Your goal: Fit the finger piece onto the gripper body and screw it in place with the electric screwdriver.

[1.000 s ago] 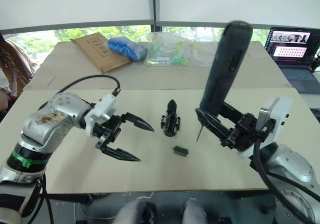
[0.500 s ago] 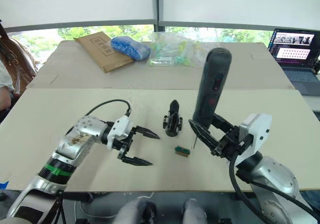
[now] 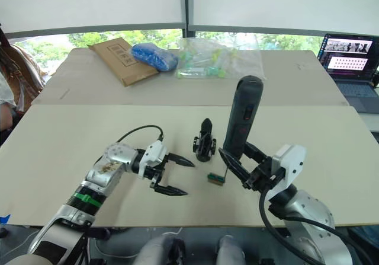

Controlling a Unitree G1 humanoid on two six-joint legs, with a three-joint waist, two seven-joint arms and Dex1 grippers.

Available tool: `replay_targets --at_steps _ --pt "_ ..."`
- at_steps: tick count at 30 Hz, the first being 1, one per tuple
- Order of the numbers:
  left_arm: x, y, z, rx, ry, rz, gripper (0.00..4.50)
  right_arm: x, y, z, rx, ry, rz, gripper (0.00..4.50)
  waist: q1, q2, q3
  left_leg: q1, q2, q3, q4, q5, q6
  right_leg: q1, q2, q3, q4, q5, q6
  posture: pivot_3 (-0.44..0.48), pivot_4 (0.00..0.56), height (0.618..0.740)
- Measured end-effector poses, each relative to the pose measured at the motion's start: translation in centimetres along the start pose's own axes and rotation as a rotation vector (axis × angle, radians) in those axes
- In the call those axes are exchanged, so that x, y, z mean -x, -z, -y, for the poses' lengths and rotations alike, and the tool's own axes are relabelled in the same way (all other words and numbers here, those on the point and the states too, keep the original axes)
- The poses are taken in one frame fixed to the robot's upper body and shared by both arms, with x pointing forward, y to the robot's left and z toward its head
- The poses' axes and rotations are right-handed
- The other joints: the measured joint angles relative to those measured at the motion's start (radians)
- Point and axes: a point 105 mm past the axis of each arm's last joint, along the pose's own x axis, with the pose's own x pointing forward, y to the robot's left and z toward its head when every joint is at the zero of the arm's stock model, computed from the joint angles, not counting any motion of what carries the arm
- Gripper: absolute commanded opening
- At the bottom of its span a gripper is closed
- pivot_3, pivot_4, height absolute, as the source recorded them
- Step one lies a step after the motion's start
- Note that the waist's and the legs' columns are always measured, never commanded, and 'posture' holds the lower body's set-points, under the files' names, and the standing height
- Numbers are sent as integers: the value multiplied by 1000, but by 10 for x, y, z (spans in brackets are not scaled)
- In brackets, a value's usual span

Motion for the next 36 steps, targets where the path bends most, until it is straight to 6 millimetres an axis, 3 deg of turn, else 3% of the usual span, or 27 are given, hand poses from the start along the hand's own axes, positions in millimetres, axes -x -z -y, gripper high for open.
replay_targets --at_steps 10,18,27,36 --pt "-7 5 -7 -28 -53 -6 4500 -19 -13 -3 46 -10 42 1890 0 0 0 0 0 0 0 0 0 0 0 0 0 0 0 0 150 732" --pt "-7 5 -8 -63 -64 -20 4500 -22 -20 -7 70 -10 19 1890 1 0 0 0 0 0 0 0 1 0 0 0 0 0 0 0 150 732" --pt "-10 5 -8 -70 -64 -22 4500 -14 -24 -1 72 -3 -5 1890 1 0 0 0 0 0 0 -1 1 0 -1 0 0 0 0 0 150 732" --pt "-11 5 -8 -72 -63 -19 4500 -1 -6 6 21 19 -60 1890 2 0 0 0 0 -1 0 -1 2 0 -1 0 -1 0 0 0 150 732"
